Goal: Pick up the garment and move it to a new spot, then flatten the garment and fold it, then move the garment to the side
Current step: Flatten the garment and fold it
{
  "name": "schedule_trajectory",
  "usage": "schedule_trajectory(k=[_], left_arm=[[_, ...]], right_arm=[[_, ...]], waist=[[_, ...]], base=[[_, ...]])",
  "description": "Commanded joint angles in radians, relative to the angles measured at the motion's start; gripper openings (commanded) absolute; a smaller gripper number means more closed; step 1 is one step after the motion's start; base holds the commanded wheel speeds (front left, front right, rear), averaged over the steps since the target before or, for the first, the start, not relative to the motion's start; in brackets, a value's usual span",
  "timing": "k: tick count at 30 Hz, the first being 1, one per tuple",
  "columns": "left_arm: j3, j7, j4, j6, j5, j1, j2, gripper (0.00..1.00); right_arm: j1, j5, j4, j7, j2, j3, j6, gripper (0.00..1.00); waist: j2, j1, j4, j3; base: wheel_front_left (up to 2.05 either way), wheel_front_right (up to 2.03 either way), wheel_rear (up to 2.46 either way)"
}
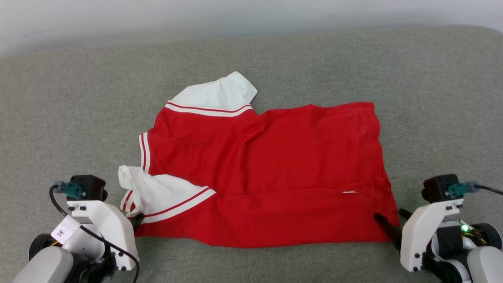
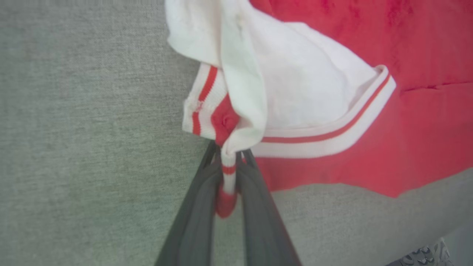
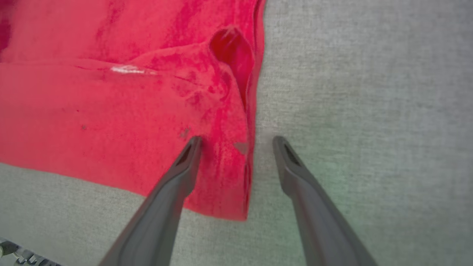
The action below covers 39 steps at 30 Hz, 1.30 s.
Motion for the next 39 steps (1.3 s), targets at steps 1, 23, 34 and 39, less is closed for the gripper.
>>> schedule_trajectory(k=[1, 23, 34, 39], left_arm=[[-0.003, -0.006, -0.009, 0.004, 0.009, -0.014, -0.003, 0.00], [0.000, -0.081, -0.055, 0.028, 0.001, 0.094, -0.025, 0.00], [0.038, -0.082, -0.124, 0.098, -0.052, 0.276, 0.009, 0.00], [0.043, -0.084, -0.130, 0.108, -0.080, 0.330, -0.001, 0.00]], right_arm=[[-0.026, 0.002, 0.014, 0.006, -0.005, 0.008, -0.001, 1.00], [-0.011, 0.070, 0.047, 0.056, -0.036, 0.078, -0.001, 0.00], [0.118, 0.078, -0.025, 0.103, -0.031, 0.024, -0.001, 0.00], [0.166, 0.074, -0.051, 0.118, -0.015, 0.000, -0.001, 0.00]], waist=[[0.0000, -0.0001, 0.011, 0.017], [0.0000, -0.0001, 0.026, -0.075], [0.0000, -0.0001, 0.028, -0.153], [0.0000, -0.0001, 0.027, -0.153]], base=[[0.00, 0.00, 0.00], [0.00, 0.00, 0.00], [0.00, 0.00, 0.00], [0.00, 0.00, 0.00]])
